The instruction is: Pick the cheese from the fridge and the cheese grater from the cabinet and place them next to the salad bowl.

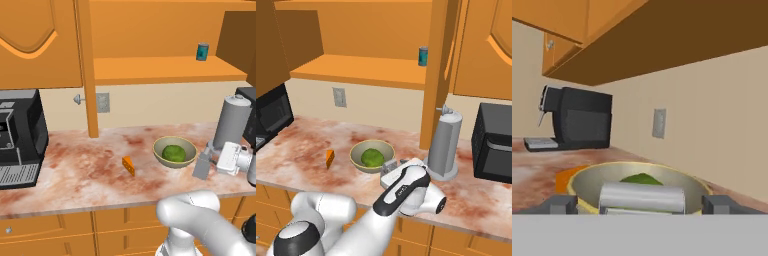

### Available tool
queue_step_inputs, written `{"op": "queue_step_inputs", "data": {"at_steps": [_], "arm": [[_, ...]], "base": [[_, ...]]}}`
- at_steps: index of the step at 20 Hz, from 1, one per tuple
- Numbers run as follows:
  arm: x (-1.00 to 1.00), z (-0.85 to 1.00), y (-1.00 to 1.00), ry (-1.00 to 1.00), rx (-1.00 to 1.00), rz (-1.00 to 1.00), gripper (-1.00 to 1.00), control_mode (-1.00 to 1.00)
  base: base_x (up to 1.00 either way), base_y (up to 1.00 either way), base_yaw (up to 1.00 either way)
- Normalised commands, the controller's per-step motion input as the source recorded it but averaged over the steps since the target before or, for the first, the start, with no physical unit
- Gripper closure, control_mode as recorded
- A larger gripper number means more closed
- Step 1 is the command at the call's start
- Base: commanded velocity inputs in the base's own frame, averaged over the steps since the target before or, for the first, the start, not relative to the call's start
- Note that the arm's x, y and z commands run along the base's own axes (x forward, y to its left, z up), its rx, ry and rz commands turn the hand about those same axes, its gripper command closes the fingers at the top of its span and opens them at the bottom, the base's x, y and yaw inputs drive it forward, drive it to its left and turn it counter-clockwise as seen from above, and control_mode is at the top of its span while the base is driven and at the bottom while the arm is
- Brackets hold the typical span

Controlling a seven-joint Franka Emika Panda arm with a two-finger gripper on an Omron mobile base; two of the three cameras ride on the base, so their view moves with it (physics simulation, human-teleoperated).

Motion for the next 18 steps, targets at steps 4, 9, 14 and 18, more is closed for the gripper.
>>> {"op": "queue_step_inputs", "data": {"at_steps": [4,9,14,18], "arm": [[-0.35,0.40,0.02,-0.06,0.03,0.00,-1.00,-1.00],[-0.62,0.47,0.27,-0.15,0.01,0.00,-1.00,-1.00],[-0.79,0.66,0.60,-0.20,-0.02,0.00,-1.00,-1.00],[-0.83,0.81,0.56,-0.11,0.00,0.00,-1.00,-1.00]], "base": [[0.00,0.00,0.00],[0.00,0.00,0.00],[0.00,0.00,0.00],[0.00,0.00,0.00]]}}
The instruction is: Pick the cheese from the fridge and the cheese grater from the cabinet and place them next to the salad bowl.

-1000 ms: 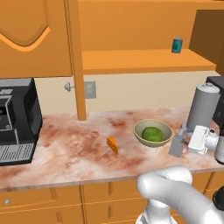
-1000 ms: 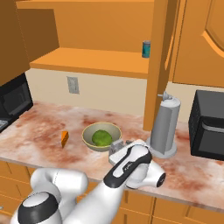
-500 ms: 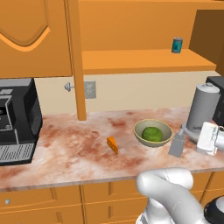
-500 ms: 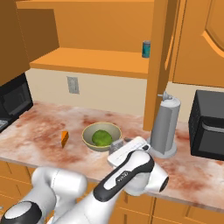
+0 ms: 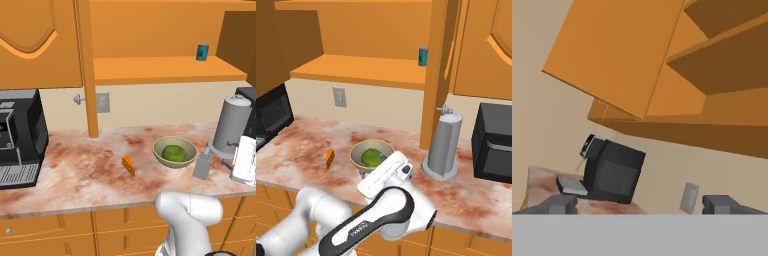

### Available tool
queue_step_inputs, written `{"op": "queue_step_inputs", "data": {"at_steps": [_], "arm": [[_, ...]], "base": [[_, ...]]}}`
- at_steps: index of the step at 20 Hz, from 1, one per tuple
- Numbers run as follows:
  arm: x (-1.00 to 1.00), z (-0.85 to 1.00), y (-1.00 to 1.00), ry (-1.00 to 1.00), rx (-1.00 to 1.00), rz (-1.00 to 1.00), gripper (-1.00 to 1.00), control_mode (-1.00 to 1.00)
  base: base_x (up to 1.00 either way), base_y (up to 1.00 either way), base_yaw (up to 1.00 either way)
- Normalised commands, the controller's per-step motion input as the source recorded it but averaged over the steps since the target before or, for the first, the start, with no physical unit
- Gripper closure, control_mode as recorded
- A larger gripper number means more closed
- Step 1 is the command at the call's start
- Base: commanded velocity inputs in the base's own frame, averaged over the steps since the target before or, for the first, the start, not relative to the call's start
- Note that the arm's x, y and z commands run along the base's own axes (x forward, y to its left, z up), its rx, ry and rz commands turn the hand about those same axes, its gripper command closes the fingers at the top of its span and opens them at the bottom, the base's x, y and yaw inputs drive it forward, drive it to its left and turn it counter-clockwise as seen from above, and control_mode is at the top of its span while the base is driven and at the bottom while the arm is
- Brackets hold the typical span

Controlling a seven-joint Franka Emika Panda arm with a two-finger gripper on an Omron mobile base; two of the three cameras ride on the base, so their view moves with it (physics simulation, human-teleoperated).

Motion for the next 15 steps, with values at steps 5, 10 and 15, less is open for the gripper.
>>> {"op": "queue_step_inputs", "data": {"at_steps": [5,10,15], "arm": [[-0.61,0.99,0.45,-0.03,0.00,0.00,-1.00,-1.00],[-0.81,1.00,0.59,-0.07,-0.01,0.00,-1.00,-1.00],[-0.64,0.98,0.51,-0.08,-0.02,0.00,-1.00,-1.00]], "base": [[0.00,0.00,0.00],[0.00,0.00,0.00],[0.00,0.00,0.00]]}}
